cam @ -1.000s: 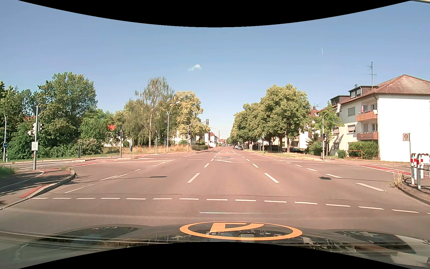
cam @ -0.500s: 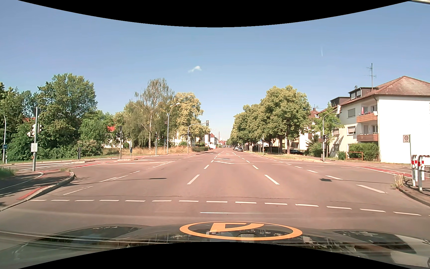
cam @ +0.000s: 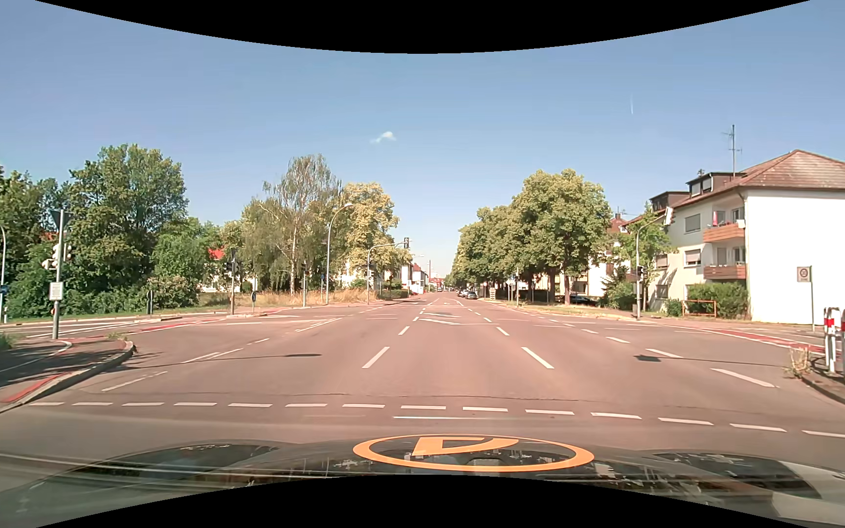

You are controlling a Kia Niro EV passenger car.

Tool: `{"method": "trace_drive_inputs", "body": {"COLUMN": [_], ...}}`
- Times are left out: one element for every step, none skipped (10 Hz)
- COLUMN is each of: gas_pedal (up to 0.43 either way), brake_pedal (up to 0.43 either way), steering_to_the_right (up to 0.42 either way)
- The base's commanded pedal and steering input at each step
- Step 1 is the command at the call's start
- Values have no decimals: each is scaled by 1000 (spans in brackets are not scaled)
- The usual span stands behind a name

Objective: Follow the waypoints while adhering to traffic rules and regulations

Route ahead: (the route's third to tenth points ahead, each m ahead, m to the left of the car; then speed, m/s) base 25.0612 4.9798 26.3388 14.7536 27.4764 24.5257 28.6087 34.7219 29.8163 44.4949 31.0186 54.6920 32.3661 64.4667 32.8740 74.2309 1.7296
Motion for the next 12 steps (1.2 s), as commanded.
{"method": "trace_drive_inputs", "body": {"gas_pedal": [488,488,500,512,520,520,531,531,531,531,531,520], "brake_pedal": [0,0,0,0,0,0,0,0,0,0,0,0], "steering_to_the_right": [14,14,14,14,13,11,9,7,6,5,4,3]}}
